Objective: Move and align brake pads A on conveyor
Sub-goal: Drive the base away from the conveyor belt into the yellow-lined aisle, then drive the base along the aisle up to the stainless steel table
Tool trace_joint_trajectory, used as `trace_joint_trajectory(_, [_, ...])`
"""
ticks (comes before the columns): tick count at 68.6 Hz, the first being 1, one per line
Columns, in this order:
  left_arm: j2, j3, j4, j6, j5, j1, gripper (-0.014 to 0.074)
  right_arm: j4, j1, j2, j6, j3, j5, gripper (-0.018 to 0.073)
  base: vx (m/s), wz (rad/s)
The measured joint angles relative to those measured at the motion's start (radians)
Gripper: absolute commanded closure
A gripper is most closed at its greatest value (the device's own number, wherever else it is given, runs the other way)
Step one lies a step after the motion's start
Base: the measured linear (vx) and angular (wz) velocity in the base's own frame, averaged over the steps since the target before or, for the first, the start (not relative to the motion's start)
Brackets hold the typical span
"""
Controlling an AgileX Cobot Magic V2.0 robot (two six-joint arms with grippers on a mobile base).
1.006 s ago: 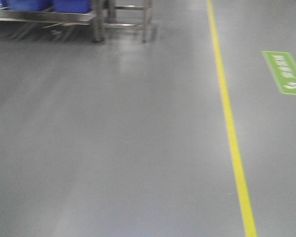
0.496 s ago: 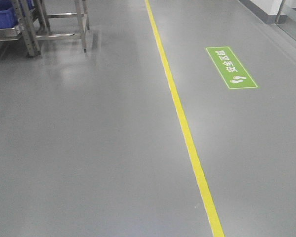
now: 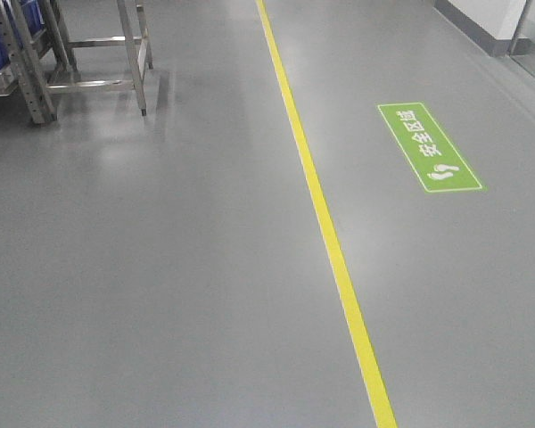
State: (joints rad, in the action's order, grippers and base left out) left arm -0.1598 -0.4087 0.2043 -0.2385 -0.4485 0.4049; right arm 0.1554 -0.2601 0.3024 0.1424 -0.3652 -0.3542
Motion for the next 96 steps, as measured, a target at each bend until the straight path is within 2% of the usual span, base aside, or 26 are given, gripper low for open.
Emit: trace_joint_trajectory(96, [0.0, 0.0, 0.0, 0.0, 0.0, 0.0, 0.0601, 0.0, 0.0, 0.0, 0.0, 0.0, -0.003, 0.0568, 0.69, -0.03])
